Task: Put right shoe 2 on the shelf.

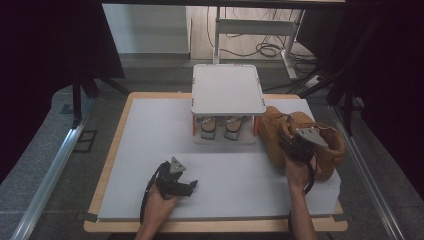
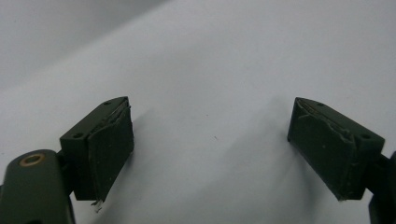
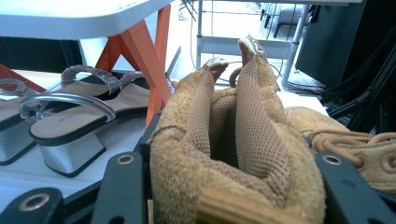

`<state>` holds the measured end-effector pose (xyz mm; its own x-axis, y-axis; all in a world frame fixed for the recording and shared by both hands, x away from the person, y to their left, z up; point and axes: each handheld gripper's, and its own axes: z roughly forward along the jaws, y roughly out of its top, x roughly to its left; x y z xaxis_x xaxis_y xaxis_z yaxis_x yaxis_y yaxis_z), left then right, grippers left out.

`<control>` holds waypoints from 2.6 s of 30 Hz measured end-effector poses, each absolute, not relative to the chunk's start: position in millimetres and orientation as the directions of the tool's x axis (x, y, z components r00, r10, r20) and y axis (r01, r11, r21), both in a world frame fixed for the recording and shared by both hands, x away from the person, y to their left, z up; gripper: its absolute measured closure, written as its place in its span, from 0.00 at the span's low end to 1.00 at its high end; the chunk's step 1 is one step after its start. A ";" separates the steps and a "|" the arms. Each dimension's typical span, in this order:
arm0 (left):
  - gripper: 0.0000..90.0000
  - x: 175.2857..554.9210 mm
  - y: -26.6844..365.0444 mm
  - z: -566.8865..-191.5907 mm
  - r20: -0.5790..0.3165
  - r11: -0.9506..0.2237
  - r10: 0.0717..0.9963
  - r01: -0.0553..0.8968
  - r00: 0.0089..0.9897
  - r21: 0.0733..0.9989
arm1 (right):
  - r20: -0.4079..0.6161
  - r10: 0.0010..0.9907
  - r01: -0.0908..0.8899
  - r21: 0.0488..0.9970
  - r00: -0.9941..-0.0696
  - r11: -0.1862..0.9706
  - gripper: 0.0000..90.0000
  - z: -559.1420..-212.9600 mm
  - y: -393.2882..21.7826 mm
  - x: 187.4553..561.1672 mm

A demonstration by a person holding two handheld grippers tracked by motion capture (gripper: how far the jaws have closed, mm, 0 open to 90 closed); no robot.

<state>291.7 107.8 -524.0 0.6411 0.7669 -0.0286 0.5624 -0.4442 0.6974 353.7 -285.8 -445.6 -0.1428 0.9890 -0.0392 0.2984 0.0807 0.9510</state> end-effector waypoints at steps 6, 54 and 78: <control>0.16 291.9 108.2 -523.8 -0.024 -0.451 0.764 0.559 0.645 0.696 | -0.039 0.988 0.288 0.954 -0.148 0.081 0.57 -435.0 -286.4 350.8; 0.15 291.7 107.9 -524.0 -0.025 -0.447 0.766 0.560 0.642 0.697 | -0.028 0.991 0.137 0.989 -0.130 0.046 0.58 -330.9 -304.2 351.5; 0.16 291.8 108.0 -524.2 -0.024 -0.447 0.766 0.559 0.642 0.698 | -0.061 0.987 0.065 0.995 -0.149 0.071 0.60 -293.2 -286.4 359.2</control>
